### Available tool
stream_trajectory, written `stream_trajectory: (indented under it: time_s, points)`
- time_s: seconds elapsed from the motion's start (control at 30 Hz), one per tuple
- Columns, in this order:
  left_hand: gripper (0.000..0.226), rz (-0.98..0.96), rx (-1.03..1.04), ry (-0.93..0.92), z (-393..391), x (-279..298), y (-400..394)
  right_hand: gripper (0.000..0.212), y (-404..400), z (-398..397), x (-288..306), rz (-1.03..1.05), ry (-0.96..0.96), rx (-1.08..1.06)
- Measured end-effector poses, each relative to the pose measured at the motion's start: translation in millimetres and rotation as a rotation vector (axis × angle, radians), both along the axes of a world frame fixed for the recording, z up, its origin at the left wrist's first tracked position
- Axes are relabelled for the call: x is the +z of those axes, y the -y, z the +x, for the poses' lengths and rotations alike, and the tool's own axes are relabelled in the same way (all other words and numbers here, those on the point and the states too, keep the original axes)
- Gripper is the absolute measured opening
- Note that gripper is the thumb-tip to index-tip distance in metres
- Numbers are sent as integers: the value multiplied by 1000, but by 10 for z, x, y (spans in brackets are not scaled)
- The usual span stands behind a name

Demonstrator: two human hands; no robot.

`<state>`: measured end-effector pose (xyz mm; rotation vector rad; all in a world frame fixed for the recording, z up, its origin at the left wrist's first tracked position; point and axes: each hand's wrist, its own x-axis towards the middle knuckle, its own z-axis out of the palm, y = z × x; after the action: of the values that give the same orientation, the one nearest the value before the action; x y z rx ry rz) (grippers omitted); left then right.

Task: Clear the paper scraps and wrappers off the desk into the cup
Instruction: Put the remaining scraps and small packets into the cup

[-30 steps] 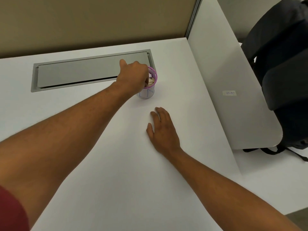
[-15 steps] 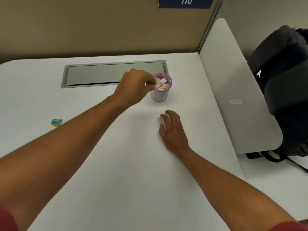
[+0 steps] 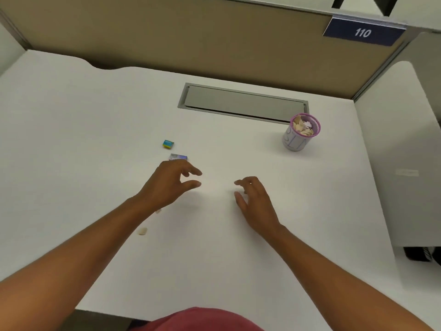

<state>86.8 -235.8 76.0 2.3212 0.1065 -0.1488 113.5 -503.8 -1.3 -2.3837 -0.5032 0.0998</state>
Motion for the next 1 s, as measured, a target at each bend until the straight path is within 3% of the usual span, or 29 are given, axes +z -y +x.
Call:
stream_trajectory:
  time_s: [0.17, 0.27, 0.47, 0.53, 0.6, 0.77, 0.9, 1.0]
  points:
    - [27, -29, 78, -76, -485, -130, -651, 21, -697, -425, 42, 101, -166, 43]
    - [37, 10, 77, -135, -732, -214, -1016, 28, -1063, -628, 47, 120, -258, 25]
    - [65, -15, 53, -205, -1125, -571, -1361, 102, -1705, -957, 47, 16, -431, 91]
    - [67, -62, 68, -181, -1190, -658, -1358, 110, -1874, -1039, 11, -37, -426, 61]
    - [67, -120, 78, -143, -1204, -714, -1335, 103, -2014, -1090, -30, -29, -409, 20]
    - [64, -220, 4, -170, -1099, -721, -1352, 58, -2237, -1108, -50, 67, -315, -55]
    - [59, -201, 30, -123, -1055, -716, -1578, 53, -2195, -1109, -25, 87, -300, -113]
    - [55, -155, 24, -91, -1061, -747, -1725, 55, -2177, -1149, -13, -170, -206, 48]
